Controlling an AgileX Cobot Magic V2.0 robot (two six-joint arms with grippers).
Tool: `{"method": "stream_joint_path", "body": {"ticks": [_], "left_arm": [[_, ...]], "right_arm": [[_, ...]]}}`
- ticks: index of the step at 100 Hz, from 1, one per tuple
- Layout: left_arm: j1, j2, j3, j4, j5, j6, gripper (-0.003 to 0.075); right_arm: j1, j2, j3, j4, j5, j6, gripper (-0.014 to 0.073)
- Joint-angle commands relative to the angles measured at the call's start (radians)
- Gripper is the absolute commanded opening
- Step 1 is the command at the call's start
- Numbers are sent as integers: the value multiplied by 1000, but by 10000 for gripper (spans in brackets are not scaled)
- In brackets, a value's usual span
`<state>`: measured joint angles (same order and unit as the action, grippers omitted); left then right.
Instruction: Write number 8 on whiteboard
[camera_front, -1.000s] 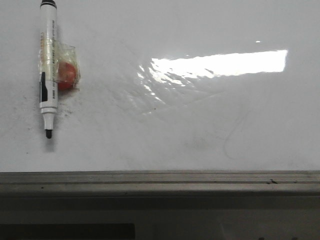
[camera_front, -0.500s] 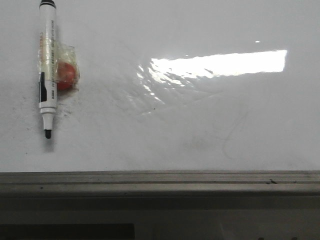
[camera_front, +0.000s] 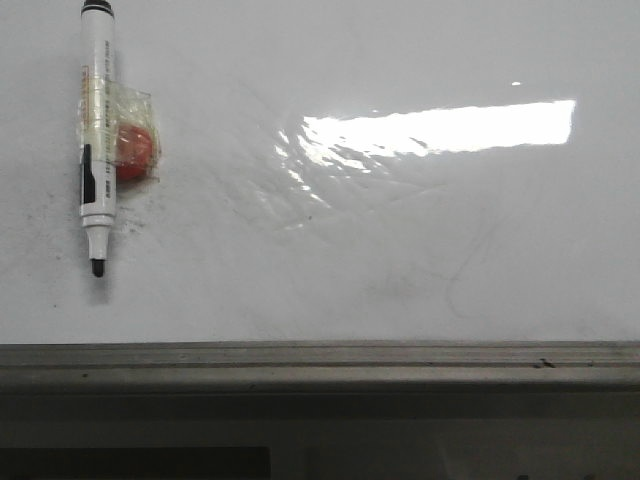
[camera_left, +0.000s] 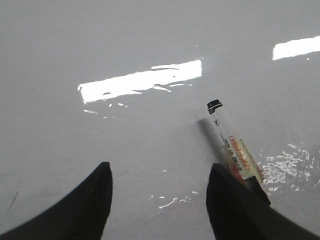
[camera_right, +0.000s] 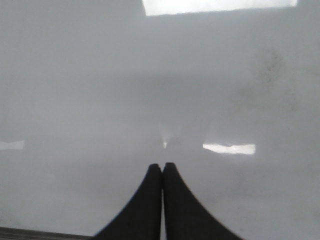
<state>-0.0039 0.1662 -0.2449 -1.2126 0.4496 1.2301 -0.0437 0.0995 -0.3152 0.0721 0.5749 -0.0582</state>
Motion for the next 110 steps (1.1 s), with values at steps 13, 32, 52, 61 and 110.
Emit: {"method": "stream_joint_path", "body": {"ticks": [13,32,52,61,110], "left_arm": [[-10,13,-26,326,-72,-436,384],[-76,13,-28,510,-141,-643,391],[-256,13,-5,902,-393,-1125,391],[-357,21,4,1151,-432,-1315,391],[-725,342,7,1192,-625,-1361,391]], "right_arm": [[-1,21,-33,-1,-82,-6,-63],[-1,21,-33,-1,-82,-6,-63],[-1,21,-33,-1,-82,-6,-63],[-1,21,-33,-1,-82,-6,-63],[-1,21,-33,-1,-82,-6,-63]]}}
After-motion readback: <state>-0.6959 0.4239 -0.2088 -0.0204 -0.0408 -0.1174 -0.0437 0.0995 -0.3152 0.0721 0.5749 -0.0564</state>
